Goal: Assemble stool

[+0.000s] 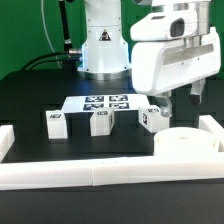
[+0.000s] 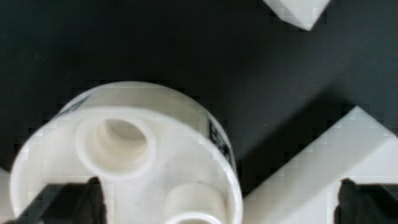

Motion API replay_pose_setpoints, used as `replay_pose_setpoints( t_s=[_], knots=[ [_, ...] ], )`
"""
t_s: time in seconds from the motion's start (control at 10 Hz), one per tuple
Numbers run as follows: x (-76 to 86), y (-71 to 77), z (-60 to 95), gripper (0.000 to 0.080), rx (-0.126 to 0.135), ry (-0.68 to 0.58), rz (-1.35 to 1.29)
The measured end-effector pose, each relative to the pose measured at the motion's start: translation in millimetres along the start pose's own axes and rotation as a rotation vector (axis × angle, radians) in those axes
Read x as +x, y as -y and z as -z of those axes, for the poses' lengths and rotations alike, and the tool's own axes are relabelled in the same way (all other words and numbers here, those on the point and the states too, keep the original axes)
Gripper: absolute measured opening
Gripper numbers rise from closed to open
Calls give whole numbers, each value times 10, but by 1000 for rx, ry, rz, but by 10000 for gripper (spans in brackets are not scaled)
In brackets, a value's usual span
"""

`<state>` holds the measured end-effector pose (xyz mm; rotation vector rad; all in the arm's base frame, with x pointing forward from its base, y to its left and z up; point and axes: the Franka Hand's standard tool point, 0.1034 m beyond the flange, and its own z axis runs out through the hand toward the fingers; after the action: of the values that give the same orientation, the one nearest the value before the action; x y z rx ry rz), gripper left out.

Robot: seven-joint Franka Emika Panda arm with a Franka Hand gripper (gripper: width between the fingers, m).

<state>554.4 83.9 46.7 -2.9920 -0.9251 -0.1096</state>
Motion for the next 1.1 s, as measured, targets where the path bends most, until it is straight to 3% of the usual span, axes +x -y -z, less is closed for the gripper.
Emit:
replay_pose_setpoints(
  t_s=[0.1,0.3,0.6,0.7,0.8,1.1],
  knots=[
    [-71,-12,-10,649,8,34,-94],
    [14,-104,90,649,11,56,-288],
    [7,-92,85,649,19,83,-294],
    [-70,-80,60,649,29,126,-293],
    [-233,-34,38,649,55,269,-322],
    [-193,71,37,649,102,576,-423]
  ],
)
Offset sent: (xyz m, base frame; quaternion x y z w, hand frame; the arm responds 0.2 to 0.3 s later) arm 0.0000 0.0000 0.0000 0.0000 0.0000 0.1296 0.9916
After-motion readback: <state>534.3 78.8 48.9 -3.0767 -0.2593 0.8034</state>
